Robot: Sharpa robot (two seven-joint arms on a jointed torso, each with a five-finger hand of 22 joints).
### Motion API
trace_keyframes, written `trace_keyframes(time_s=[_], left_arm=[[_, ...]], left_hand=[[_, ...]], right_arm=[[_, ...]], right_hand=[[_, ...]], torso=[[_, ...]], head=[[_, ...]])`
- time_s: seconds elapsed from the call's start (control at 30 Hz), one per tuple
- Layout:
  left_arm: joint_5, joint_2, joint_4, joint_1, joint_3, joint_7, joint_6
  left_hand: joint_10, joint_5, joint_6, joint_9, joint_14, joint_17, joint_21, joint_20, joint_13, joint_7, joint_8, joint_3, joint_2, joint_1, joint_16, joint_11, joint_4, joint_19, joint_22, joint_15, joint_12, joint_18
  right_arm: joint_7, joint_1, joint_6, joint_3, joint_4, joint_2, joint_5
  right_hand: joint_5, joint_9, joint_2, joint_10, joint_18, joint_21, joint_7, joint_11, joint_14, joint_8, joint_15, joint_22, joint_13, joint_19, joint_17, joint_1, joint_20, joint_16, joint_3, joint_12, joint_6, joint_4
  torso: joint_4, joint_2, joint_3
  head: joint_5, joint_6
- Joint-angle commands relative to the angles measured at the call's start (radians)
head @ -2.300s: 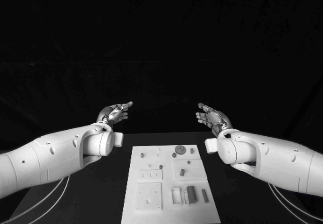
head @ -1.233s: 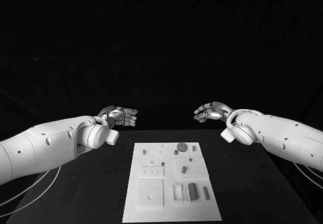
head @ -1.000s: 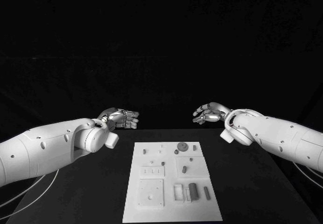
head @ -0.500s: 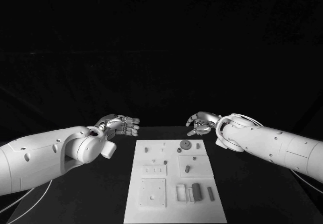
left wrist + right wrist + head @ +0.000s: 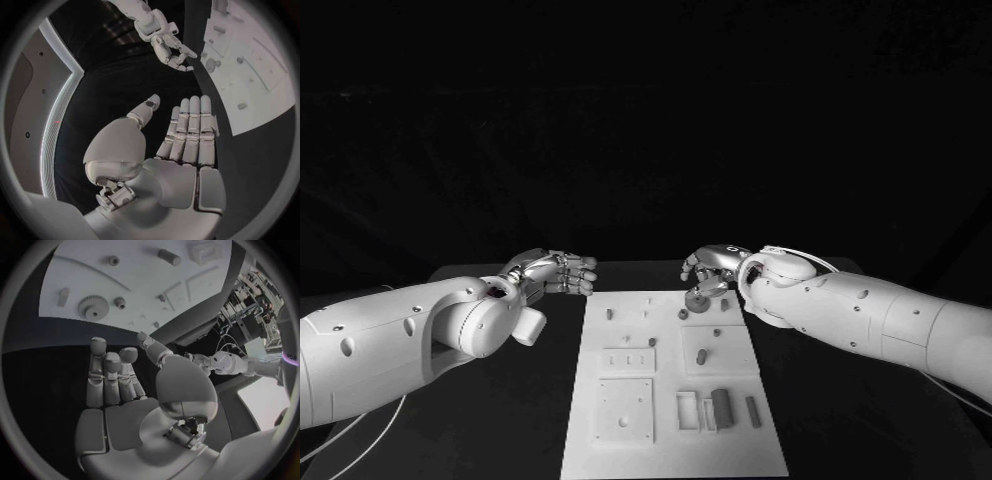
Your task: Assemble the parts on the task board
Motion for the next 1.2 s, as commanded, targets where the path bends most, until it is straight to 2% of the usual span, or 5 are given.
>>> trace_keyframes(time_s=[0.03,0.17,0.43,0.9,1.2], left_arm=[[0.007,0.001,0.001,0.001,0.001,0.016,0.006],[0.007,0.002,-0.002,0.001,0.001,0.015,0.007],[0.007,0.001,0.001,0.001,0.001,0.014,0.007],[0.008,-0.001,0.010,0.001,0.001,0.010,0.013],[0.008,0.000,0.015,0.001,0.004,0.011,0.013]], left_hand=[[0.005,-0.007,-0.002,-0.001,0.005,0.002,-0.002,0.001,0.001,0.005,-0.007,-0.006,-0.010,-0.001,-0.004,0.001,-0.001,0.007,0.001,0.002,-0.007,0.010],[0.004,-0.007,-0.003,-0.001,0.005,0.003,-0.002,0.001,0.001,0.006,-0.007,-0.007,-0.010,-0.001,-0.005,0.001,-0.001,0.007,0.001,0.002,-0.008,0.009],[0.004,-0.007,-0.003,0.000,0.005,0.005,-0.003,0.000,0.002,0.006,-0.009,-0.009,-0.009,-0.004,-0.006,0.002,0.001,0.008,0.000,0.002,-0.011,0.008],[0.004,-0.009,-0.004,0.000,0.005,0.009,-0.005,-0.001,0.004,0.007,-0.012,-0.013,-0.008,-0.013,-0.009,0.003,0.004,0.008,0.000,0.002,-0.015,0.006],[0.003,-0.010,-0.004,0.000,0.005,0.011,-0.006,-0.001,0.005,0.007,-0.013,-0.014,-0.007,-0.015,-0.010,0.003,0.004,0.009,-0.001,0.002,-0.017,0.006]], right_arm=[[-0.032,-0.001,0.019,0.000,0.014,0.001,-0.089],[-0.040,-0.006,0.023,0.000,0.018,0.001,-0.107],[-0.036,-0.011,0.019,0.000,0.023,-0.001,-0.107],[-0.064,-0.021,0.007,0.000,-0.011,0.013,-0.126],[-0.062,-0.025,0.012,0.000,-0.021,0.023,-0.126]], right_hand=[[-0.001,0.003,0.001,0.010,0.020,0.018,0.000,-0.002,0.021,-0.002,-0.014,0.026,0.003,0.003,0.002,-0.013,-0.009,0.013,0.007,0.012,0.011,-0.001],[-0.002,0.006,-0.001,0.016,0.020,0.044,0.000,-0.003,0.027,-0.008,-0.015,0.026,0.009,0.007,0.006,-0.020,-0.017,0.034,0.012,0.030,0.014,0.000],[0.002,0.009,0.000,0.026,0.020,0.075,-0.002,-0.004,0.037,-0.014,-0.016,0.025,0.018,0.016,0.010,-0.027,-0.027,0.058,0.018,0.054,0.021,0.000],[-0.001,0.003,-0.010,0.022,0.020,0.093,0.007,0.004,0.033,-0.038,-0.009,0.023,0.025,0.012,0.013,-0.034,-0.031,0.074,0.025,0.069,-0.003,0.000],[0.001,0.002,-0.009,0.021,0.020,0.096,0.008,0.006,0.031,-0.041,-0.007,0.023,0.026,0.010,0.012,-0.035,-0.031,0.076,0.028,0.071,-0.005,0.001]], torso=[[0.0078,0.025,-0.0051],[0.0081,0.040,-0.0058],[0.0091,0.060,-0.0067],[0.0136,0.079,-0.0063],[0.0162,0.090,-0.0060]], head=[[-0.005,0.002],[-0.003,0.002],[-0.003,0.001],[-0.006,0.009],[-0.006,0.010]])
